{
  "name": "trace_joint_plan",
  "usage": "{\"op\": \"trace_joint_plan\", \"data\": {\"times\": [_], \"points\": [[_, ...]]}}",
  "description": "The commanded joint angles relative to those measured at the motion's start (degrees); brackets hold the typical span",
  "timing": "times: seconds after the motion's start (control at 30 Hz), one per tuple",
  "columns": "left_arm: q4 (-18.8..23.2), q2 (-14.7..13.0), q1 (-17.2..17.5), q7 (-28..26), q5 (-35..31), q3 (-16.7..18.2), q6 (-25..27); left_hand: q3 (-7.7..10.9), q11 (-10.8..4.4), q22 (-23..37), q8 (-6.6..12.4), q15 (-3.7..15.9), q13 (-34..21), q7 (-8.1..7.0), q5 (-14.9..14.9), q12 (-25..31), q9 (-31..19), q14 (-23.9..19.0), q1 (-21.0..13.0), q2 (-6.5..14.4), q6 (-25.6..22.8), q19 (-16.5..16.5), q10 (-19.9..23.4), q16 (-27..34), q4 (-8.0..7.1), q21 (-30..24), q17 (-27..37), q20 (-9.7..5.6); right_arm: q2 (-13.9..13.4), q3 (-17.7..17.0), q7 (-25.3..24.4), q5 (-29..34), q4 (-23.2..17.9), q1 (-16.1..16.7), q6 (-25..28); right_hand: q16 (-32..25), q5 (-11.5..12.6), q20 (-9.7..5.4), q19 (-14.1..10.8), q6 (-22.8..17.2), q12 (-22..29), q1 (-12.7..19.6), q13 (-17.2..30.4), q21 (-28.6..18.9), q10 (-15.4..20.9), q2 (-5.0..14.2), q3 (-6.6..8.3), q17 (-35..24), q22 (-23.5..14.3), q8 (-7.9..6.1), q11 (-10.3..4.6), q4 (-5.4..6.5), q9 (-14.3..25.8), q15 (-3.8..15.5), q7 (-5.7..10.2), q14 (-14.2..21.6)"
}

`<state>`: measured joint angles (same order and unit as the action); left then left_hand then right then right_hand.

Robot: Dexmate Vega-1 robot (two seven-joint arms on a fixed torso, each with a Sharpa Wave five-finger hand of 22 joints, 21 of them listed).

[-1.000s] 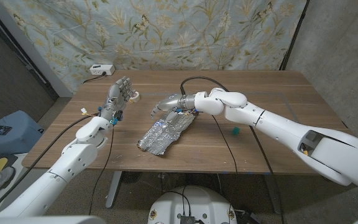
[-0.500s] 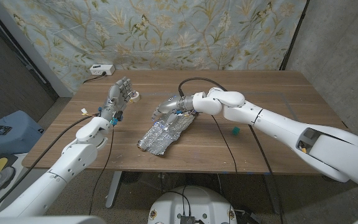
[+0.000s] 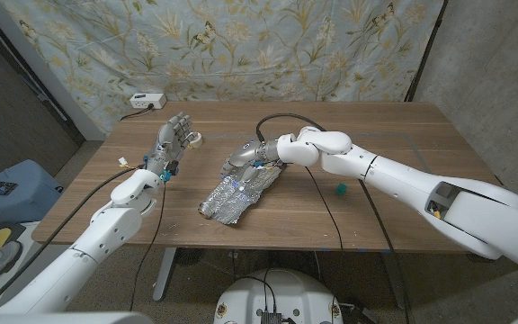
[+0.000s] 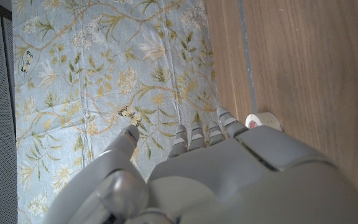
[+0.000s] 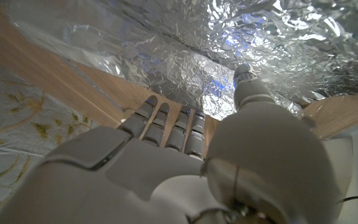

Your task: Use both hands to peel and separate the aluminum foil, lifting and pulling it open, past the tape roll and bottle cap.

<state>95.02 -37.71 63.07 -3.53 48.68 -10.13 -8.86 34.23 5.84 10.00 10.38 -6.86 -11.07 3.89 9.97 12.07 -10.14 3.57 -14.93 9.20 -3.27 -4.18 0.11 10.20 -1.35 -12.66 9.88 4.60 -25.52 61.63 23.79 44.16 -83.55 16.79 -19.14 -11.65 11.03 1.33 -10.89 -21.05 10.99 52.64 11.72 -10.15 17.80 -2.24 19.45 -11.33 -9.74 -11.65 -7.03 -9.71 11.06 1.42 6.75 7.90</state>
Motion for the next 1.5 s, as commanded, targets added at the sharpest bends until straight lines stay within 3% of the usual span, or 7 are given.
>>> {"op": "trace_joint_plan", "data": {"times": [0.03, 0.93, 1.37, 1.5], "points": [[-0.56, 0.67, -0.02, 0.02, 0.37, -0.22, -0.18, 0.28, 0.12, 0.23, 0.38, -0.35, -0.08, 0.20, 0.42, 0.38, -0.17, -0.40, 0.19, 0.19, -0.19, -0.61, 0.30, 0.28, -0.01, 0.23, 0.03, 0.04, 1.49, 1.59, 0.24, 0.92, 2.42, -1.46, -1.27, -0.20, 0.39, -0.17, 0.14, 0.09, 0.15, 0.91, 0.06, -0.19, -0.04, 0.08, -0.21, -0.12, -0.07, 0.03, 0.13, 0.11, 0.21, 0.31, -0.09, 0.09], [-0.46, 0.89, 0.58, -0.03, 1.07, 0.16, -0.39, 0.52, 0.20, 0.25, 0.24, -0.42, -0.09, 0.09, 0.41, 0.18, -0.20, -0.25, 0.35, 0.11, 0.08, -0.67, -0.07, 0.13, 0.03, 0.39, 0.02, 0.17, 4.26, 4.36, -0.20, 1.58, 7.18, -3.90, -2.56, -0.53, 0.40, -0.34, 0.13, 0.19, 0.22, 1.04, 0.13, -0.48, -0.26, 0.10, -0.29, -0.28, -0.07, 0.02, 0.21, 0.41, 0.26, 0.45, -0.21, 0.36], [-0.37, 0.91, 0.50, -0.10, 1.45, 0.18, 0.07, 0.58, 0.16, 0.25, 0.23, -0.53, -0.09, 0.08, 0.39, 0.21, -0.20, -0.40, 0.45, -0.02, 0.12, -0.87, 0.07, 0.16, 0.08, 0.40, 0.01, 0.31, 4.64, 5.16, -2.01, 1.97, 8.39, -4.31, -3.07, -1.43, 0.52, -1.17, -0.99, -1.32, 1.07, 2.11, 0.53, -0.98, 1.37, 0.31, 0.01, -0.44, -0.07, -0.64, 0.15, 0.29, 0.40, 2.35, 0.04, 2.28], [-0.24, 0.85, 0.72, -0.18, 1.56, 0.31, 0.10, 0.63, 0.19, 0.25, 0.29, -0.59, -0.09, 0.10, 0.39, 0.21, -0.20, -0.46, 0.49, -0.01, -0.04, -0.95, 0.09, 0.17, 0.09, 0.41, 0.00, 0.32, 4.51, 5.37, -2.95, 2.48, 8.65, -4.22, -3.09, -2.18, 0.53, -1.56, -1.70, -3.42, 1.78, 2.38, 0.91, -1.16, 2.98, 0.43, 0.04, -0.63, -0.06, -1.42, -0.02, 0.42, 0.54, 3.25, 0.62, 3.95]]}}
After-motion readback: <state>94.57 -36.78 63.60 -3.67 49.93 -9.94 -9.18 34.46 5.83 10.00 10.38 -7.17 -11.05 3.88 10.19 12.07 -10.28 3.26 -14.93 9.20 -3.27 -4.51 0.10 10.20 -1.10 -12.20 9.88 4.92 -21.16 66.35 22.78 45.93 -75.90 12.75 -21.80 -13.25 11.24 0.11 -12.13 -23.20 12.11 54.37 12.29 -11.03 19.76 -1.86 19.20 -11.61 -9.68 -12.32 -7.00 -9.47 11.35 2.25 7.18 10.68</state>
